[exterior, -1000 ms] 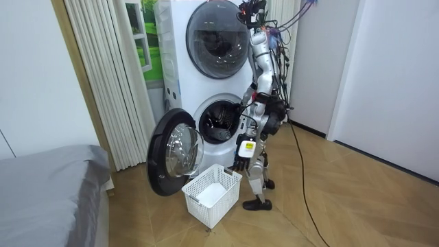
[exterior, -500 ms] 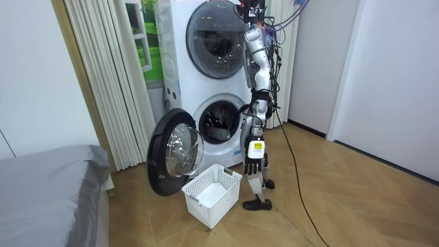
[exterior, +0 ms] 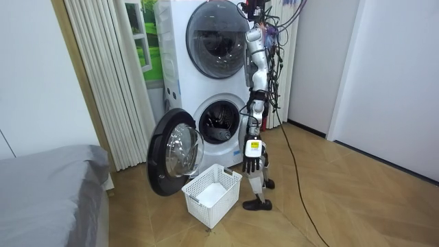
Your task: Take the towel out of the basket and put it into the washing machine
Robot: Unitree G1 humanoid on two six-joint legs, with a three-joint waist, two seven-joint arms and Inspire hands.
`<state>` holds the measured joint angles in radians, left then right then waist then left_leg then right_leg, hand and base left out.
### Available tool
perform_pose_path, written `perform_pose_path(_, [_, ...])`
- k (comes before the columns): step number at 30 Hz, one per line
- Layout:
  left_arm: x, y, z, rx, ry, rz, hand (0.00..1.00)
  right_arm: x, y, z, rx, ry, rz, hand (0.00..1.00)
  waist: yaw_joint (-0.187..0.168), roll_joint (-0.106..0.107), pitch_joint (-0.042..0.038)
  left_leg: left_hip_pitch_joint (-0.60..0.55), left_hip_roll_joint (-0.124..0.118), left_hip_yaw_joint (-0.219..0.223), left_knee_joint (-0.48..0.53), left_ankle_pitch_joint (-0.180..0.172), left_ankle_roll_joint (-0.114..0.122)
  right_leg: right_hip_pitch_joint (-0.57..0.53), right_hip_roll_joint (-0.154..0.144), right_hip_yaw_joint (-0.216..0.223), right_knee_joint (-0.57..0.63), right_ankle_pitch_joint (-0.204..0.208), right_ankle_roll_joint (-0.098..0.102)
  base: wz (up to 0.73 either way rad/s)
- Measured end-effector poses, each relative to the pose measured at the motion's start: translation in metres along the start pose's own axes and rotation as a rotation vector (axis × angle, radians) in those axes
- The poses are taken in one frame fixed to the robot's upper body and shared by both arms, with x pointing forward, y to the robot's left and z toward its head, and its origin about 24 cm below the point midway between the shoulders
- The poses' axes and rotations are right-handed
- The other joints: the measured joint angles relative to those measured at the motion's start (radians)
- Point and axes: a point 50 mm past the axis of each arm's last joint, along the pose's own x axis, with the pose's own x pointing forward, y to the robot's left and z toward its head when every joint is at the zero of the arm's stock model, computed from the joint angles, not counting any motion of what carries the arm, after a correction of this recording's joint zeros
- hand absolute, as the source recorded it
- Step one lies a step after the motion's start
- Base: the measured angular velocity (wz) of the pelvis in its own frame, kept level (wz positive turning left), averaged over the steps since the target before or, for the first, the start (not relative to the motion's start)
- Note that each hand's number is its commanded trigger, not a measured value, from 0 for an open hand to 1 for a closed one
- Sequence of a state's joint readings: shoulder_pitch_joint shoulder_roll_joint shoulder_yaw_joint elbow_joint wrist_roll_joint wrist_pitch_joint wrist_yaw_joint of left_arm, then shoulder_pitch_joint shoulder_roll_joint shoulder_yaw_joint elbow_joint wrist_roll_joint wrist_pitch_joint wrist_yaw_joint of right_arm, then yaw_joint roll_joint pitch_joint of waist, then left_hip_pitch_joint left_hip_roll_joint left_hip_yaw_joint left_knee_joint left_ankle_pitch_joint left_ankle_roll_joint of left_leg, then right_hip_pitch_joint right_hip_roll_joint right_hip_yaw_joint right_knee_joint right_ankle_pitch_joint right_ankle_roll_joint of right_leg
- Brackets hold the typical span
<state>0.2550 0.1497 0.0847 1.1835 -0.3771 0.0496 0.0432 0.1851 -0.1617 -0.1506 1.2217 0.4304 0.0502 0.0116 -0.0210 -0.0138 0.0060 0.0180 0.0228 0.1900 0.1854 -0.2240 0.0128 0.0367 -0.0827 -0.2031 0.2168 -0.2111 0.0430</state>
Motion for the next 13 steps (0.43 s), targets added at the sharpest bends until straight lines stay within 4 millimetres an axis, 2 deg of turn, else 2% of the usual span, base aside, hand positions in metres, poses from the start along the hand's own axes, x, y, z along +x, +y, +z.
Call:
perform_pose_path(4, [0.0, 0.002, -0.002, 0.015, 0.029, 0.019, 0.0, 0.0, 0.001, -0.003, -0.042, 0.03, -0.01, 0.0, 0.002, -0.009, 0.0, 0.012, -0.005, 0.002, -0.005, 0.0, -0.001, 0.018, 0.0, 0.003, -0.023, 0.0, 0.0, -0.02])
perform_pose_path(6, [0.0, 0.004, -0.002, 0.059, 0.032, 0.029, 0.0, 0.0, 0.003, -0.006, -0.054, 0.042, -0.008, 0.0, 0.004, -0.012, -0.0026, 0.017, -0.006, 0.002, -0.004, 0.0, -0.001, 0.019, 0.001, 0.006, -0.033, 0.001, -0.001, -0.02])
perform_pose_path(9, [0.0, 0.005, -0.004, 0.132, 0.059, 0.048, 0.0, 0.001, 0.006, -0.009, -0.08, 0.067, -0.008, 0.0, 0.007, -0.018, 0.0046, 0.034, -0.006, 0.001, -0.004, 0.0, -0.001, 0.035, 0.001, 0.008, -0.036, 0.001, -0.001, -0.01])
perform_pose_path(10, [0.0, 0.006, -0.004, 0.173, 0.062, 0.058, 0.0, 0.001, 0.007, -0.008, -0.093, 0.073, -0.008, 0.0, 0.008, -0.012, 0.0018, 0.039, -0.006, 0.001, -0.003, 0.0, -0.001, 0.039, 0.001, 0.01, -0.036, 0.001, -0.001, -0.06])
perform_pose_path(11, [0.0, 0.007, -0.002, 0.216, 0.063, 0.068, 0.0, 0.001, 0.009, -0.007, -0.096, 0.081, -0.003, 0.0, 0.008, -0.017, 0.0046, 0.042, -0.006, 0.0, -0.003, 0.0, -0.001, 0.044, 0.002, 0.012, -0.04, 0.001, -0.001, -0.04])
perform_pose_path(13, [0.0, 0.007, 0.0, 0.276, 0.06, 0.077, 0.0, 0.002, 0.011, -0.005, -0.116, 0.086, 0.008, 0.0, 0.007, -0.017, 0.0032, 0.042, -0.005, -0.001, -0.003, -0.003, -0.005, 0.049, 0.004, 0.011, -0.048, 0.001, -0.001, 0.0])
